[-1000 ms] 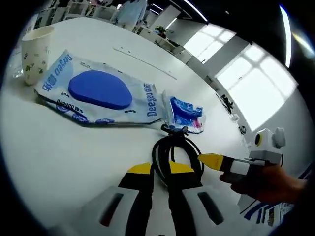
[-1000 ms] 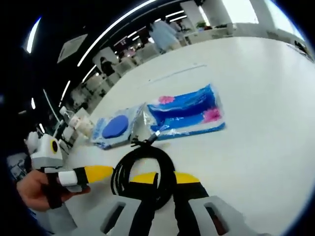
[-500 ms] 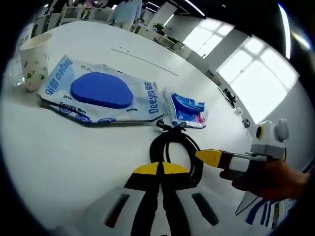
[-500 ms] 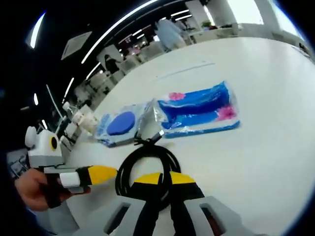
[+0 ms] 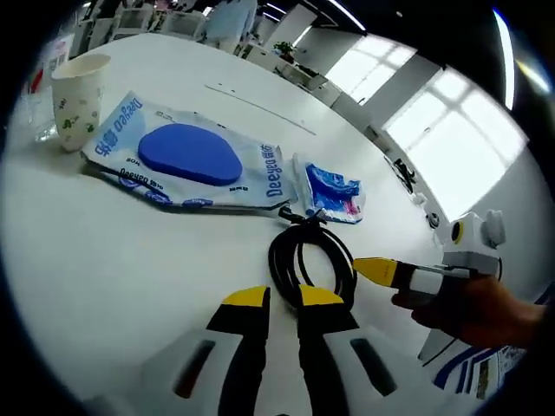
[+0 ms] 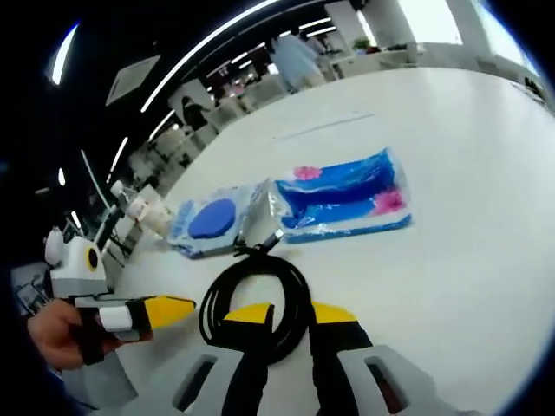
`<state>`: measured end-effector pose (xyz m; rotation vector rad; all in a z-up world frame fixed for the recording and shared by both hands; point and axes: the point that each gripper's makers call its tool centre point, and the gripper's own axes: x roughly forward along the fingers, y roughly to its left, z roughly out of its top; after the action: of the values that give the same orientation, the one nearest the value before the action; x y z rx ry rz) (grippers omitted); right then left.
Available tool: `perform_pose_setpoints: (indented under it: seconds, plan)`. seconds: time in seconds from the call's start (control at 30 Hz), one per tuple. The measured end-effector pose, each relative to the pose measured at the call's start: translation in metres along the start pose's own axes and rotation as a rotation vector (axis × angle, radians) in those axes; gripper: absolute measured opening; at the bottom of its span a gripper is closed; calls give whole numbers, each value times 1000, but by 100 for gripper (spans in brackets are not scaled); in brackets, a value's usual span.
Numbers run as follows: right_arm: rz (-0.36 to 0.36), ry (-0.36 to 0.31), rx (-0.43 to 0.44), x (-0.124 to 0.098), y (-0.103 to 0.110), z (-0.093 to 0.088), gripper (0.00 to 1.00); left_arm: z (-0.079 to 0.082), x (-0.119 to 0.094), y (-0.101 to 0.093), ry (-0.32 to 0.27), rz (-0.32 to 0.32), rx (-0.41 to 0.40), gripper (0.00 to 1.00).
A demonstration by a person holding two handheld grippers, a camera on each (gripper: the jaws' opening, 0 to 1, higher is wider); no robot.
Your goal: Arrange the tabletop items into an orderly group along one side of the table until the central work area is clear of visible clutter.
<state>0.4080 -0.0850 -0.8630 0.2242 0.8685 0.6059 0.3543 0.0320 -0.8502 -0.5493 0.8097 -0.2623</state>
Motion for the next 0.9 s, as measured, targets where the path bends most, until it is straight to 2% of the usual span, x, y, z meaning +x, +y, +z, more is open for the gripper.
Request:
perform_pose_setpoints:
  seconds: [0.1, 0.23, 0.43, 0.47, 0.6, 0.73, 0.9]
  plan:
    - [-1, -24, -27, -6, -7, 1, 18, 5, -18, 16, -26, 10, 37, 11]
    - [-13, -47, -96, -29, -15, 9, 22, 12, -39, 42, -43, 37, 127, 14]
    - [-10, -62, -195, -55, -7, 10, 29, 31, -81, 81, -83, 71, 205, 20]
    - [-10, -65, -209, -54, -9, 8, 31, 36, -90, 89, -93, 77, 224, 21]
    - [-6, -65, -241, -67, -7, 8, 37, 51, -119, 110, -132, 99, 252, 24]
    - [1, -65, -266, -82, 3, 8, 41, 65, -146, 120, -166, 112, 257, 28]
    - [16, -71, -268, -91, 8, 14, 57, 76, -175, 137, -199, 120, 263, 37]
